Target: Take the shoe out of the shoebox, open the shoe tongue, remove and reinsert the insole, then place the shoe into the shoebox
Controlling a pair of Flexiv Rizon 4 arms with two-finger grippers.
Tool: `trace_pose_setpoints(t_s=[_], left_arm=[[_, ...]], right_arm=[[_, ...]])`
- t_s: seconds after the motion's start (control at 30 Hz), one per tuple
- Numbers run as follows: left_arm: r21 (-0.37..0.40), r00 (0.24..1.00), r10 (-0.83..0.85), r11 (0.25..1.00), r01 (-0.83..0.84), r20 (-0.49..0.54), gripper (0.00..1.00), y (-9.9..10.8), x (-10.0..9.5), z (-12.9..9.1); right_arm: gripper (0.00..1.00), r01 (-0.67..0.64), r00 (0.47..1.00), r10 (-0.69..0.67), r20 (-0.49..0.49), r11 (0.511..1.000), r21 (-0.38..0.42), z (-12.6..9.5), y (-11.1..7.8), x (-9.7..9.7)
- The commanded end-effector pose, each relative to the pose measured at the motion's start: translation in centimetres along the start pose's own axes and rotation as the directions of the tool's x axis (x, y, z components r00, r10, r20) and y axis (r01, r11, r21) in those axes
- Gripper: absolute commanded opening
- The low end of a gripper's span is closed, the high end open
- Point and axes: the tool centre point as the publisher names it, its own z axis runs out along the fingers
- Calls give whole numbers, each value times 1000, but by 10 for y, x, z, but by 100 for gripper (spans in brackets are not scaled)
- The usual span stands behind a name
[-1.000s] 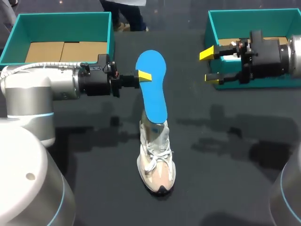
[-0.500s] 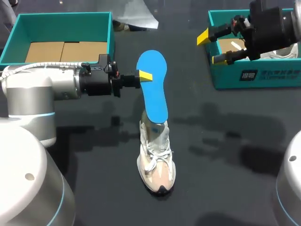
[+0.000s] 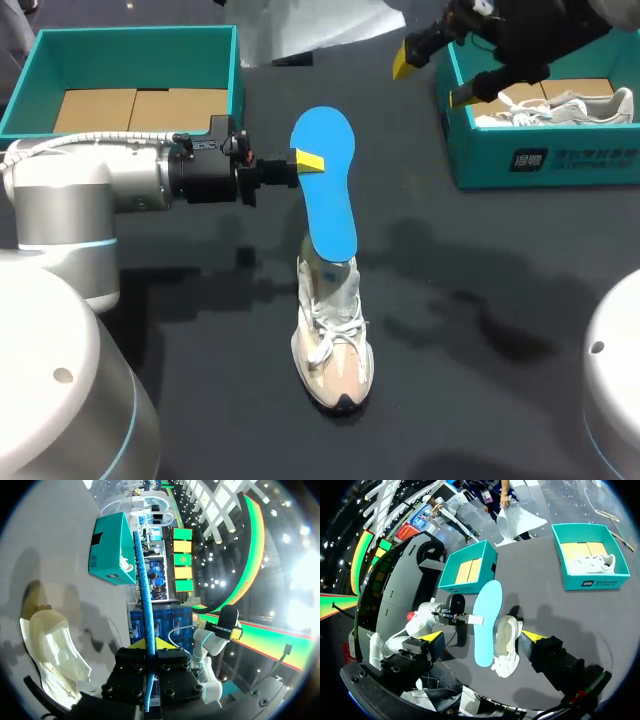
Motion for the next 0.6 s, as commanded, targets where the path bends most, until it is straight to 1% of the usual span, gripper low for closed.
trace_pose_setpoints(t_s=[0.03,0.3,0.5,0.6], left_arm=[[-1,1000,0,1000,0,2,0,0,0,0],[-1,1000,0,1000,0,2,0,0,0,0],[-1,1000,0,1000,0,2,0,0,0,0],[-1,1000,0,1000,0,2,0,0,0,0]], right_arm=[[100,-2,945,-2,328,1000,10,15,9,13],[100,14,908,-13,420,1000,0,24,10,30],[100,25,902,-25,431,1000,6,28,8,39],[100,15,906,-16,423,1000,5,30,4,40]])
